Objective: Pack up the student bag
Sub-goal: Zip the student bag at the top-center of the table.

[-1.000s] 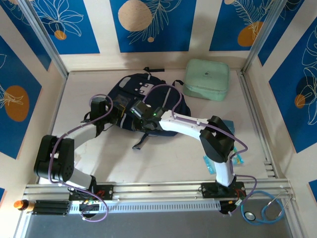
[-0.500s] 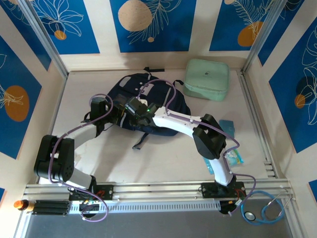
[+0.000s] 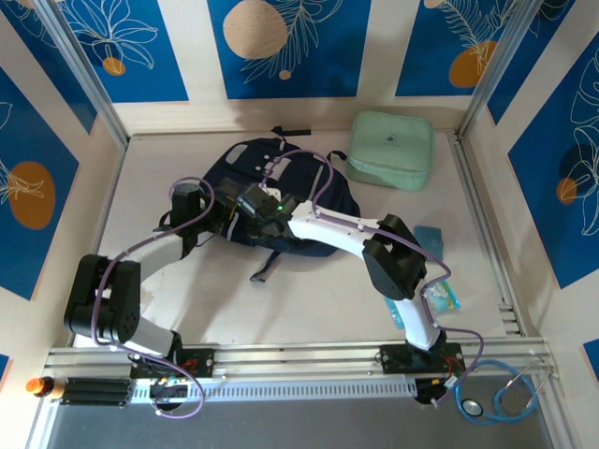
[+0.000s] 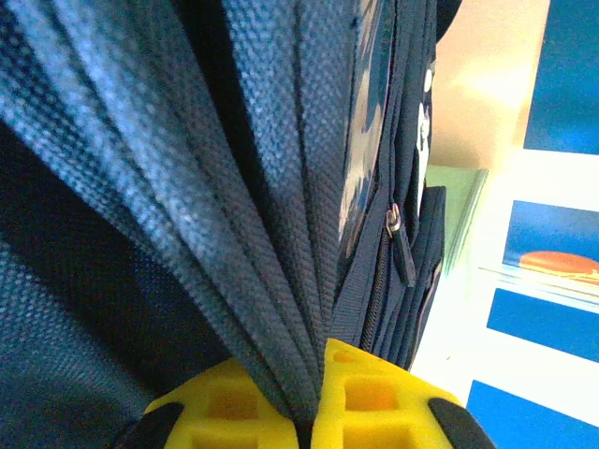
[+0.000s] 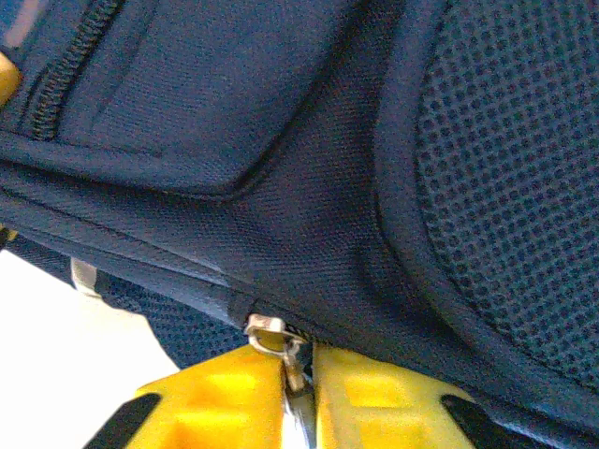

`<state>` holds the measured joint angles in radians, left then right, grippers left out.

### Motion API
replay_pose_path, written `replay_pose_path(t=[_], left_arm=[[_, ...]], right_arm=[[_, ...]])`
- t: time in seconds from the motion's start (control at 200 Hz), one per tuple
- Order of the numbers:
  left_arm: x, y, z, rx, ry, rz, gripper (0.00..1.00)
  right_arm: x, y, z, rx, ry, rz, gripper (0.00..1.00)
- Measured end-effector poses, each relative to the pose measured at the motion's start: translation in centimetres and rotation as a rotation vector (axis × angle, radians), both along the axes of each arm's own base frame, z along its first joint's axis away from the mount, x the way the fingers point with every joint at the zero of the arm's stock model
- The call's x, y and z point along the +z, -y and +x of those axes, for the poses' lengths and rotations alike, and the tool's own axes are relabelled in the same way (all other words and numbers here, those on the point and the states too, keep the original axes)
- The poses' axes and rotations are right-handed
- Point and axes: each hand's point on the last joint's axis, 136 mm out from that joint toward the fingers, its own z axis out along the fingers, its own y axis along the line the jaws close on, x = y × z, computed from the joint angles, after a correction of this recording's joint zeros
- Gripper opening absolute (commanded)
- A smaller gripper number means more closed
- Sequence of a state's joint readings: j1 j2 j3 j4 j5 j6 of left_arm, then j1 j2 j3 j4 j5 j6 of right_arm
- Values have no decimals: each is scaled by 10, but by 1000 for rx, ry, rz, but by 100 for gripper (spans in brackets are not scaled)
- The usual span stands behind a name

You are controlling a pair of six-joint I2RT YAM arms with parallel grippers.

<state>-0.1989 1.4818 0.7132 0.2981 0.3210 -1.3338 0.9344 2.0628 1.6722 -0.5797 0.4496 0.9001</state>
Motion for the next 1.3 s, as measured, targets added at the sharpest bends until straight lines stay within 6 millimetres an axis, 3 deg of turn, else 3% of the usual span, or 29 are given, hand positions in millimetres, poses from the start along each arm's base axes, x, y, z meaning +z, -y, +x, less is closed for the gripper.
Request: replay_pose_path(t=[0.18,0.465,0.755,0.925,1.09,1.205,1.3], left_arm=[[-5,3,-1,-8,-15,3,0],[-5,7,2,-24,-13,2,0],[-9,3,4,-26,-13,23,0],[-14,0,6,-29,-24,39,0],[-17,-2,8,-38,-18,63,33],[-19,-11,9,-35,-4,109,45],[-18,-22,6,-14,0,141,54]], right_arm=[[-4,7,-4,5,6,4,11],[-4,34,-16,10,6,-20,10],[-21,90,-36,-35,1,-142,5],[-18,118,-38,-89,15,-170,3],[-13,122,-36,-91,22,-174,0],[-2,112,-31,-55,31,-161,0],[7,92,-23,-4,34,-123,0]])
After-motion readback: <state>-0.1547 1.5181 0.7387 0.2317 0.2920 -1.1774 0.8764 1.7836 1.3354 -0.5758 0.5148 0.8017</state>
